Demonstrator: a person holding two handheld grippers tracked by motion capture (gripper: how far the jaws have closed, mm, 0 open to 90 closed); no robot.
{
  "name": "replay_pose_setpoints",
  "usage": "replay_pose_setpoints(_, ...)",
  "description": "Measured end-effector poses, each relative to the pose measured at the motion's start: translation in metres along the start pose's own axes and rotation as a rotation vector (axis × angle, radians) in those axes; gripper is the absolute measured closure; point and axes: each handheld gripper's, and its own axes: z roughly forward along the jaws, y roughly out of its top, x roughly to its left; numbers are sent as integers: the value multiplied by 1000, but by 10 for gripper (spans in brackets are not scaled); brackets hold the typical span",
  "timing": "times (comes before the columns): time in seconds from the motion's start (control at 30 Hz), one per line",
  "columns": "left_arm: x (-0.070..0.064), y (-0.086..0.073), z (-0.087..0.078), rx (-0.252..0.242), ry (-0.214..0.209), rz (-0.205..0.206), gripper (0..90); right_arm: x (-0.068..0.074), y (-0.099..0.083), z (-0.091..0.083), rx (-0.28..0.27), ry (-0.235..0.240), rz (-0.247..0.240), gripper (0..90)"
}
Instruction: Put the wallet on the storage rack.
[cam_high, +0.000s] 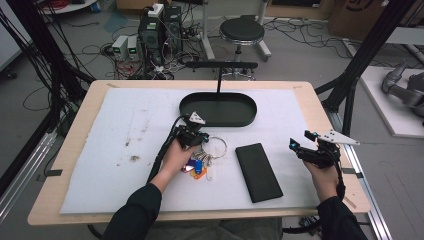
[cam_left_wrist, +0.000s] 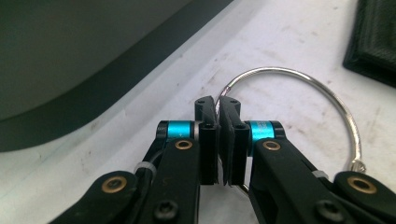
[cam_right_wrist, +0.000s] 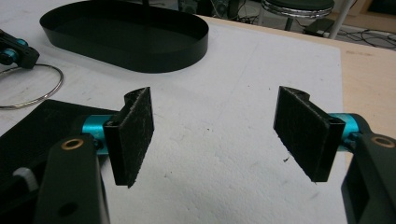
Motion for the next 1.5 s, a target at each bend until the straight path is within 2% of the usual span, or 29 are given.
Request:
replay_pose_setpoints(0.13, -2, 2, -5, -26, -6, 17, 863, -1, 0, 0, -2, 0, -1, 293)
replay_pose_setpoints(0.23, -4, 5, -14, -71, -37, 10, 863, 0, 0, 0, -1, -1, 2, 293)
replay_pose_setpoints(0.3, -5, 6, -17, -79, -41, 16, 863, -1, 0, 0, -3, -1, -1, 293)
replay_pose_setpoints(0.37, -10, 9, -27, -107, -54, 45, 863, -1, 0, 0, -4, -2, -1, 293)
replay_pose_setpoints(0.47, -14, 10, -32, -130, -65, 55, 863, -1, 0, 0, -5, -2, -4, 293)
replay_pose_setpoints(0.57, -24, 10, -42, -168, -97, 77, 863, 0, 0, 0, -5, -1, -3, 293)
replay_pose_setpoints(0.63, -26, 10, -45, -173, -102, 90, 863, 0, 0, 0, -5, -1, -3, 293)
replay_pose_setpoints(0.7, -31, 9, -49, -189, -125, 97, 862, 0, 0, 0, -4, -2, -2, 293)
replay_pose_setpoints(0.83, -37, 8, -53, -192, -142, 129, 861, 0, 0, 0, -4, -1, -4, 293)
replay_pose_setpoints(1.0, -39, 6, -53, -177, -157, 144, 858, 0, 0, 0, -2, -2, -2, 294)
replay_pose_setpoints(1.2, -39, 4, -52, -170, -175, 144, 845, 0, 0, 0, 0, -2, -2, 293)
replay_pose_setpoints(1.23, -40, 3, -50, -146, -181, 153, 839, 0, 0, 0, -2, -1, -2, 293)
replay_pose_setpoints(1.3, -40, 1, -47, -130, -182, 160, 838, 0, 0, 0, -1, -2, 1, 293)
replay_pose_setpoints(1.5, -40, -1, -48, -139, -193, 161, 861, 0, 0, 0, 0, -2, 3, 293)
